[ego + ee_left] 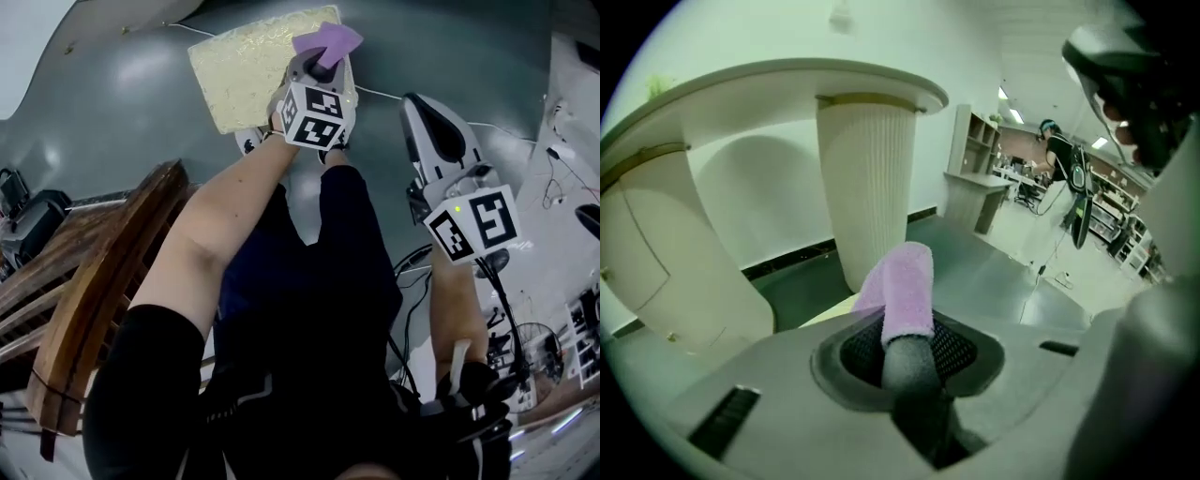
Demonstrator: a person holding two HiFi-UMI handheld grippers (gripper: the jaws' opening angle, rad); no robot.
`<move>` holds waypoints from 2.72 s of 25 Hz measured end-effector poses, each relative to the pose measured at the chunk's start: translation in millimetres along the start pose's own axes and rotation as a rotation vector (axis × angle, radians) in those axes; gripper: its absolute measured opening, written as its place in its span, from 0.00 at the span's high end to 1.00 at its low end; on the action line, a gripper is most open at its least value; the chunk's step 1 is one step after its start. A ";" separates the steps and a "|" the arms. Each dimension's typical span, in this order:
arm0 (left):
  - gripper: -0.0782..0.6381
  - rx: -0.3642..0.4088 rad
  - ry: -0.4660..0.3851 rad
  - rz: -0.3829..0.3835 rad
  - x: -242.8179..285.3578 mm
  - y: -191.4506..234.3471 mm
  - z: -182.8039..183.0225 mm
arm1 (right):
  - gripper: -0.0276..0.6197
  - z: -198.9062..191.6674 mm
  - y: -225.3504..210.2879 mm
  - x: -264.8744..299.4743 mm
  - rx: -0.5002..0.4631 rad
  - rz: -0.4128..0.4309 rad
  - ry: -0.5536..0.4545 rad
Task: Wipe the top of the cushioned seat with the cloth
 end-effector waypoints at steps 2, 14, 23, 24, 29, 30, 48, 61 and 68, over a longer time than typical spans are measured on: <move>0.78 -0.052 -0.038 0.042 -23.8 21.4 1.6 | 0.95 1.0 17.2 8.5 0.009 0.014 -0.008; 0.78 -0.266 0.063 0.468 -183.4 150.0 -86.9 | 0.95 12.5 116.4 59.3 -0.014 0.112 -0.011; 0.78 -0.298 0.191 0.613 -213.5 205.2 -161.6 | 0.95 -20.9 160.6 101.4 0.000 0.165 0.040; 0.78 -0.311 0.200 0.637 -215.7 209.0 -166.9 | 0.95 -22.7 163.0 104.5 -0.004 0.168 0.041; 0.78 -0.322 0.266 0.687 -222.6 218.4 -190.9 | 0.95 -32.7 169.5 110.4 -0.014 0.203 0.056; 0.78 -0.312 0.281 0.670 -220.4 216.0 -192.9 | 0.95 -34.1 170.6 110.2 -0.018 0.216 0.056; 0.78 -0.212 0.312 0.398 -122.0 111.5 -152.9 | 0.95 -12.6 100.6 51.4 0.007 0.155 0.007; 0.78 -0.227 0.300 0.285 -56.8 40.1 -109.4 | 0.95 -9.4 35.3 14.6 0.054 0.058 -0.012; 0.78 -0.166 0.307 0.075 -18.9 -11.4 -84.7 | 0.95 -1.7 14.9 4.8 0.053 0.024 -0.029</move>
Point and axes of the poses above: the fingertips, and each gripper's own axes: x forward along the fingers, y to its left, z out of its top, the point moved 6 cm from there along -x, backward along the fingers, and after that the axes turned 13 degrees about -y, right-handed, at the moved point
